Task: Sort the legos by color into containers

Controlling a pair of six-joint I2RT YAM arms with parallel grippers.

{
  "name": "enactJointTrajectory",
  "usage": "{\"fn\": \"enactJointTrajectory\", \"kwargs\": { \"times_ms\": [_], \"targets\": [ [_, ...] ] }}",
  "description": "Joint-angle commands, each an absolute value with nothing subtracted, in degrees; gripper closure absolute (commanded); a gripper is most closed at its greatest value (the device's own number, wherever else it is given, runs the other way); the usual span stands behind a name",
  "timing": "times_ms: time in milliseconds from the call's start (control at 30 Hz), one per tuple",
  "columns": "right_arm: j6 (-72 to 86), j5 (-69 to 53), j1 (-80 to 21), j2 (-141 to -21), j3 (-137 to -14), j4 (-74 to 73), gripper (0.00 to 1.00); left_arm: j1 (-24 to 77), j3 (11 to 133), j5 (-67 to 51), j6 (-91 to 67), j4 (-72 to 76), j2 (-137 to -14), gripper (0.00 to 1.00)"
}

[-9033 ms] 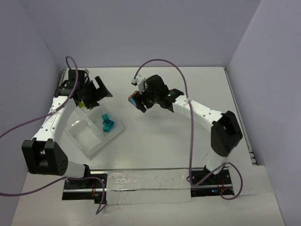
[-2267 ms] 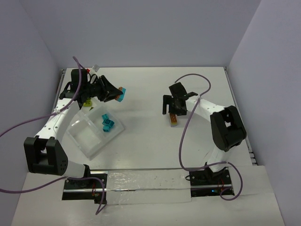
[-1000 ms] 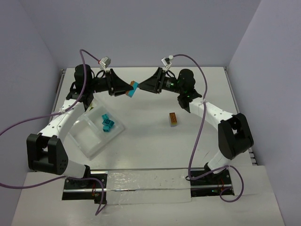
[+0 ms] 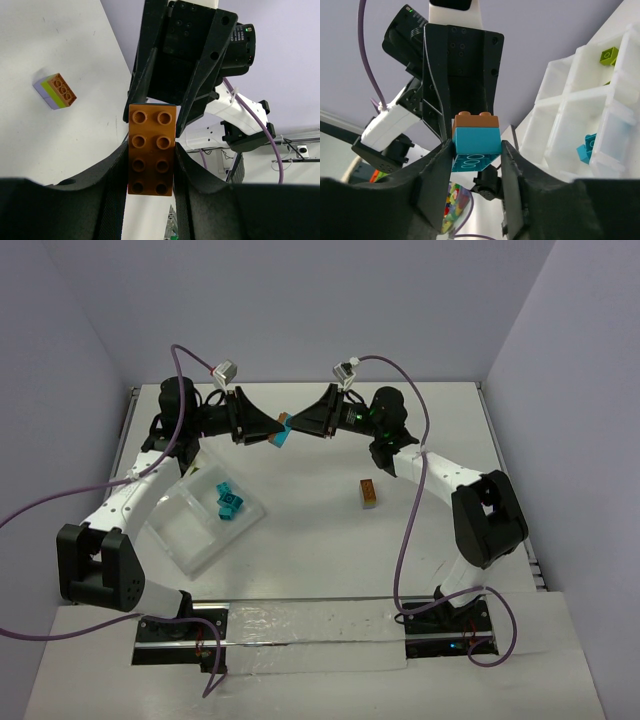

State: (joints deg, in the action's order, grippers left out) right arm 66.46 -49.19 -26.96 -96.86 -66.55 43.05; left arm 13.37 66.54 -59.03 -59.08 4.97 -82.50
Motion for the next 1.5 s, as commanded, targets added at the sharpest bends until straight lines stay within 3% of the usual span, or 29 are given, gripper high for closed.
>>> {"fn": "enactJointTrajectory", "kwargs": {
  "times_ms": [0, 133, 167, 233, 367, 467, 900, 1467],
  "targets": [
    [66.53, -49.84, -27.52, -96.58, -69.08, 46.93, 0.60, 13.80, 66.62, -60.48, -58.09, 7.03, -80.68, 1.00],
    [66.53, -49.66, -27.51, -96.09, -68.64, 47.02, 0.86, 13.89, 66.27, -61.38, -57.74, 6.86, -80.60, 0.99],
    [66.47, -49.60, -27.48, -95.88, -68.34, 46.99, 0.92, 13.89, 66.32, -61.58, -57.37, 6.26, -80.56, 0.95],
    [66.15, -49.25, -27.34, -95.33, -67.62, 46.85, 1.00, 13.89, 66.77, -61.29, -55.29, 3.03, -80.42, 0.77],
    [65.83, -49.04, -27.06, -94.83, -66.52, 46.58, 1.00, 13.89, 68.31, -59.60, -51.18, -2.90, -80.32, 0.52],
    [66.00, -49.66, -26.54, -94.74, -66.10, 46.58, 1.00, 13.80, 68.55, -59.68, -49.39, -5.90, -79.98, 0.43],
    [63.24, -50.41, -25.49, -93.21, -64.25, 43.68, 1.00, 10.02, 67.32, -59.50, -49.58, -6.05, -78.31, 0.44],
    [66.08, -53.89, -25.49, -94.43, -66.48, 47.19, 1.00, 9.63, 61.73, -64.70, -57.52, 11.83, -79.61, 0.42]
  ]
}}
